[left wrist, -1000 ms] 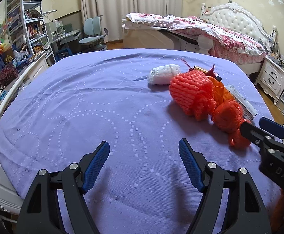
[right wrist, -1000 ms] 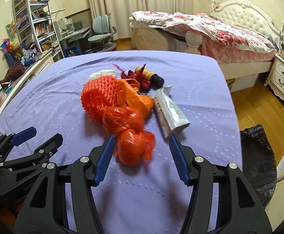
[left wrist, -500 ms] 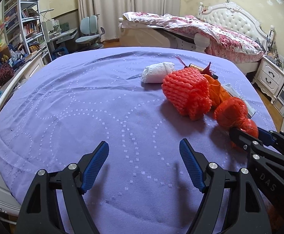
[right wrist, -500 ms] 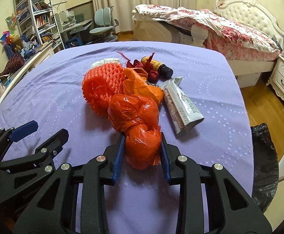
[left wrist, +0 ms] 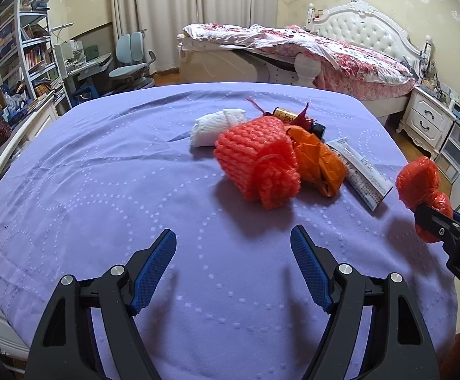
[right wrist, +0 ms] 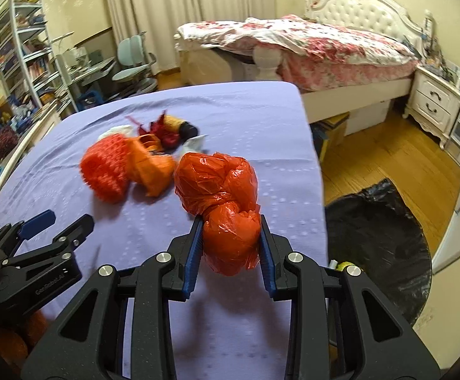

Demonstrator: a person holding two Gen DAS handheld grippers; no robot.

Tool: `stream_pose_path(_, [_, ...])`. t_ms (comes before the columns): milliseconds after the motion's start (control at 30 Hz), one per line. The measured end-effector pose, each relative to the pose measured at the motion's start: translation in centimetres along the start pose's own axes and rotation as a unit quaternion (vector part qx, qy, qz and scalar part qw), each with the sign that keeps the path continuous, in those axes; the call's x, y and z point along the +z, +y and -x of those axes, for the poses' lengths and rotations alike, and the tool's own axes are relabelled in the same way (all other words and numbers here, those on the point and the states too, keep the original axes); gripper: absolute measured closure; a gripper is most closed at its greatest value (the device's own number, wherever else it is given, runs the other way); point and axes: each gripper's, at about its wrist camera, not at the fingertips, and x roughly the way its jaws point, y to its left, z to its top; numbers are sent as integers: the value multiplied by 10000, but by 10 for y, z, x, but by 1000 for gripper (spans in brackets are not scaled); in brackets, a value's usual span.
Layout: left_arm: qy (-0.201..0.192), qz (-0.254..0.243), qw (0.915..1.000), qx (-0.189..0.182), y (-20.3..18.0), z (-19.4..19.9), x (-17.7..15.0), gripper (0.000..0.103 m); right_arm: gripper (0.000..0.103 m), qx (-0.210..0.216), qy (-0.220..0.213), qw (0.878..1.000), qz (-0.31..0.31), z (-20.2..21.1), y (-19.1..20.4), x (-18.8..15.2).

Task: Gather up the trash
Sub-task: 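Grasp the orange plastic bag with the right tool and lift it, then grasp the orange foam net with the left tool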

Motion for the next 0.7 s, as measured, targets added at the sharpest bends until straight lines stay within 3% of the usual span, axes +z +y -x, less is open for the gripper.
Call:
stream_pose_path(333, [-87,-64,9999,-15,-15,-13,12,28,71,-199,31,9995,-248,-20,-24,9])
stream_pose_path(700, [-36,-51,10000,-67,-20,-28,29,26,71,-81,232,9992,-312,-40,-26,18])
